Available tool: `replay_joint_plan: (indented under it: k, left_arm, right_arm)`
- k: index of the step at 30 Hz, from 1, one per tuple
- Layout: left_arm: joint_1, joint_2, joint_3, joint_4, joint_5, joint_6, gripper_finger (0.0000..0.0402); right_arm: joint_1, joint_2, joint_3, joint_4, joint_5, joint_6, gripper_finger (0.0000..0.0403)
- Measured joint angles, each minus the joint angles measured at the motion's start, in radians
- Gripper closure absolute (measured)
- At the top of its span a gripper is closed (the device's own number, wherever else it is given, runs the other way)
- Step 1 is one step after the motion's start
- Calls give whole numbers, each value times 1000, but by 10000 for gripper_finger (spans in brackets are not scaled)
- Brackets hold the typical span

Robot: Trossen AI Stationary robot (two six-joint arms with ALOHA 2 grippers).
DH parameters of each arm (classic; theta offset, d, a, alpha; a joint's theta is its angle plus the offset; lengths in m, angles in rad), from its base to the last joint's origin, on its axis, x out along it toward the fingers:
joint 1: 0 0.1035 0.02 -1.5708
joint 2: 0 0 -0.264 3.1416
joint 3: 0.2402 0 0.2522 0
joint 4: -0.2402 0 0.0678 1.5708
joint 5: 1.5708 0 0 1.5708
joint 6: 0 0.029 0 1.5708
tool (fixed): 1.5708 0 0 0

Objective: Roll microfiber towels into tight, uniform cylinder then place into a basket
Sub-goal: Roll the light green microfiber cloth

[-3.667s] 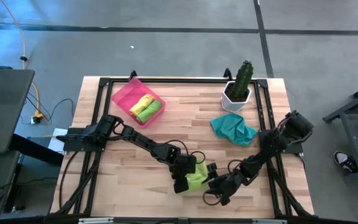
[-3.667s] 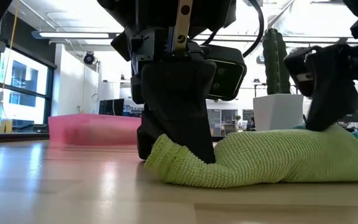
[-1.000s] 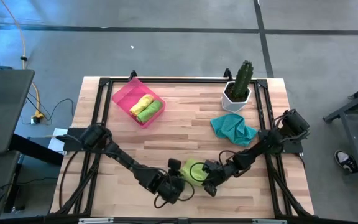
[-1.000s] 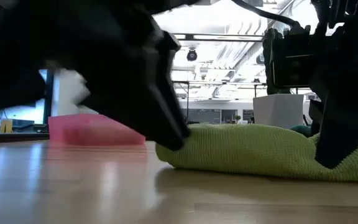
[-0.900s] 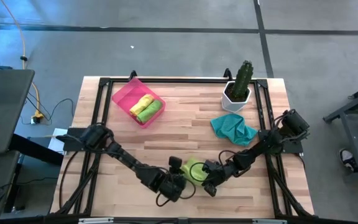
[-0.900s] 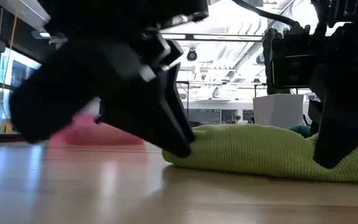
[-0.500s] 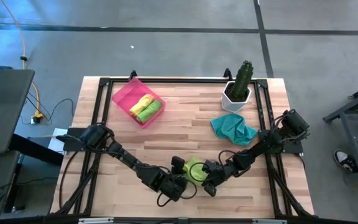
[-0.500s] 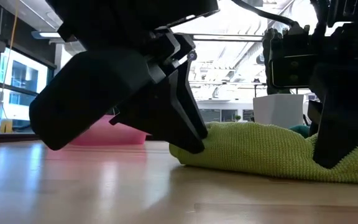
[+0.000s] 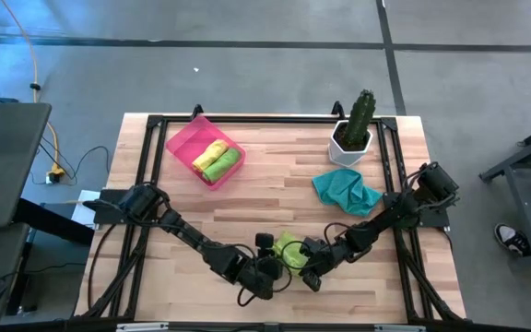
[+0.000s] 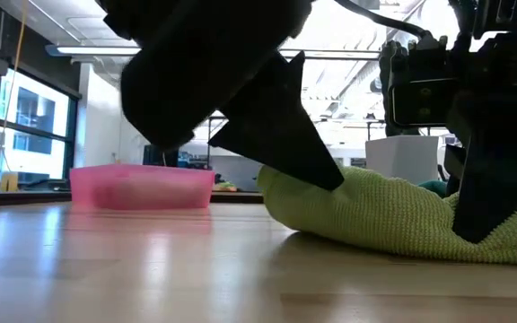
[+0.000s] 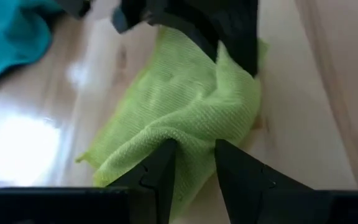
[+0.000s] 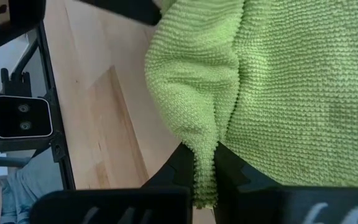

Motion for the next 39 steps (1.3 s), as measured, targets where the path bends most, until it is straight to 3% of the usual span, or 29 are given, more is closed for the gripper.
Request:
replay_joint_plan:
  k: [8,14,20,23,29,34,39]
  left_arm:
    - [-23,0,27,-148,94,-25,278]
    - [-46,0,141,-336,3,30,219]
    - [-30,21,159,-337,61,150,180]
    - [-1,54,156,-338,95,153,177]
    - [44,87,159,-335,59,150,181]
    - [87,82,160,-347,230,60,205]
    - [129,80,141,-351,427,-61,260]
  right_arm:
    - [0,0,0,1,1,0,395]
    - [0,0,0,3,0,0,395]
    - [0,0,0,5,-2,2,395]
    - [-1,0,0,8,-3,1,395]
    - [-1,-1,0,14,-4,2,395]
    - [-1,-1,0,13,-9,-18,395]
    - [-1,-1,0,13,-15,-127,388]
